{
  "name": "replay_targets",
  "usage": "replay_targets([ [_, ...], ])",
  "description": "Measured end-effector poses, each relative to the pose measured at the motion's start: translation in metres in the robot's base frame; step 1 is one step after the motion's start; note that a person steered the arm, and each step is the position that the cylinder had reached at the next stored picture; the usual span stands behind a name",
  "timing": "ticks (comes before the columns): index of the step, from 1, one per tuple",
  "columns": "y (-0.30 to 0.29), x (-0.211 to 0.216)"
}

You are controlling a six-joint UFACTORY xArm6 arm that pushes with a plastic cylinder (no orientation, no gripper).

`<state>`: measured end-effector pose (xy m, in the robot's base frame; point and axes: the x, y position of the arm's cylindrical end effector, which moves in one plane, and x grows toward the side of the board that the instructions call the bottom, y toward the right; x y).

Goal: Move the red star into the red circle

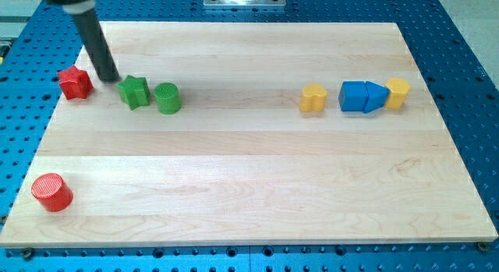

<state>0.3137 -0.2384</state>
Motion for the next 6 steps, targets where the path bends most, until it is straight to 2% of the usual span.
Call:
replay_targets([
  [1, -0.032, 0.008],
  [2, -0.028, 0.089],
  [3, -0.009, 0.082],
  [4, -0.043, 0.063],
  [5, -0.066, 0.064],
  [6, -0.064, 0.086],
])
